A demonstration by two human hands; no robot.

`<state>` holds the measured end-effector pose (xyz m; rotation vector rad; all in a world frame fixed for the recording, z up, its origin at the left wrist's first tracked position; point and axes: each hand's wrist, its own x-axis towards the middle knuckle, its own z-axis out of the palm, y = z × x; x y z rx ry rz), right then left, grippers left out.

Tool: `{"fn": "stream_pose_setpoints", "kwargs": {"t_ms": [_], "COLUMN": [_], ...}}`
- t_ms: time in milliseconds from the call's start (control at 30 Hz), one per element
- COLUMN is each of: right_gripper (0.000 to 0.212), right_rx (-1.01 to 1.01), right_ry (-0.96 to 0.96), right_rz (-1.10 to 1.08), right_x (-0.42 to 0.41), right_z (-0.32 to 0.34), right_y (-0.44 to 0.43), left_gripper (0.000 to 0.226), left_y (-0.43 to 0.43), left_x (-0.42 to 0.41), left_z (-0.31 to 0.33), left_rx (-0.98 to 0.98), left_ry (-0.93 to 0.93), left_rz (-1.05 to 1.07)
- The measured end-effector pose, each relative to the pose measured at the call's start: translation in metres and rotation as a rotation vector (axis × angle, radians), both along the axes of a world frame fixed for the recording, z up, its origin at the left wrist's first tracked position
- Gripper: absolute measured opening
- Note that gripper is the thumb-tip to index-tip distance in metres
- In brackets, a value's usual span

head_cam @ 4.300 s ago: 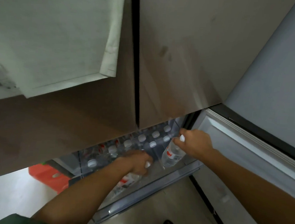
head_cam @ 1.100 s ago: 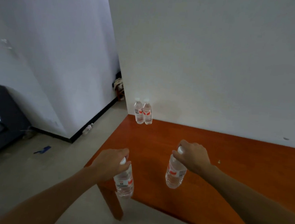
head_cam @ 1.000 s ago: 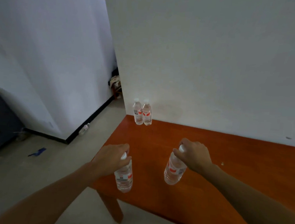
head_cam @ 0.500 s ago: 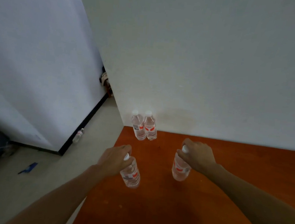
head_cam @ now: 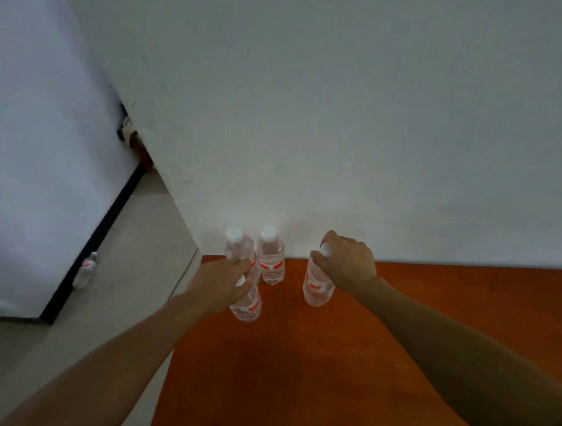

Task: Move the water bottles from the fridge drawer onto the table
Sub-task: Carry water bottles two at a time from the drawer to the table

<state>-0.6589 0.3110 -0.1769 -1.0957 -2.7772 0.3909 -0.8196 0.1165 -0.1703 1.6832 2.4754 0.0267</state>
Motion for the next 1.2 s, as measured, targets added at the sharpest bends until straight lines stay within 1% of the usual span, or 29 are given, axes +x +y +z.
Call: {"fn": "stream_pose_setpoints", "kwargs": {"t_ms": [200,300,400,467,533,667,767,867,933,1033,1200], "right_gripper": [0.040,0.042,0.045,0.046,0.050,0.061,0.061,0.049,0.043,0.036,0.032], "right_rx": [-0.005,-0.008,-0.007,-0.001,-0.010,-0.083,-0.091,-0.106,-0.083,-0.043,0.029], "right_ry": [-0.006,0.006,0.040,0.038,0.024,0.028,0.029,0.006,-0.022,-0.024,-0.016], "right_rz": [-0.090,-0.112,-0.118,-0.116,-0.099,-0.101,-0.149,-0.214,-0.249,-0.349,-0.535], "right_x": [-0.052,-0.067,-0.077,-0.079,-0.076,-0.052,-0.020,0.034,0.081,0.164,0.324], "right_z": [-0.012,-0.020,-0.024,-0.025,-0.022,-0.011,0.002,0.020,0.030,0.044,0.068], "right_y": [0.002,-0.003,-0.010,-0.014,-0.016,-0.017,-0.018,-0.019,-0.021,-0.032,-0.074], "left_gripper": [0.032,0.034,0.034,0.031,0.028,0.026,0.024,0.024,0.024,0.023,0.020], "left_y": [0.012,0.008,0.003,0.001,0.002,0.012,0.024,0.040,0.052,0.067,0.083], "left_x": [-0.036,-0.043,-0.046,-0.047,-0.049,-0.052,-0.038,-0.005,0.028,0.092,0.230], "left_z": [-0.013,-0.018,-0.021,-0.019,-0.017,-0.003,0.017,0.035,0.043,0.052,0.065], "left_rx": [0.085,0.144,0.197,0.229,0.268,0.363,0.400,0.416,0.411,0.376,0.323], "left_ry": [-0.015,-0.085,-0.119,-0.162,-0.148,-0.102,-0.074,-0.073,-0.072,-0.083,-0.087], "left_rz": [-0.090,-0.087,-0.135,-0.149,-0.164,-0.120,-0.184,-0.268,-0.336,-0.426,-0.606]}}
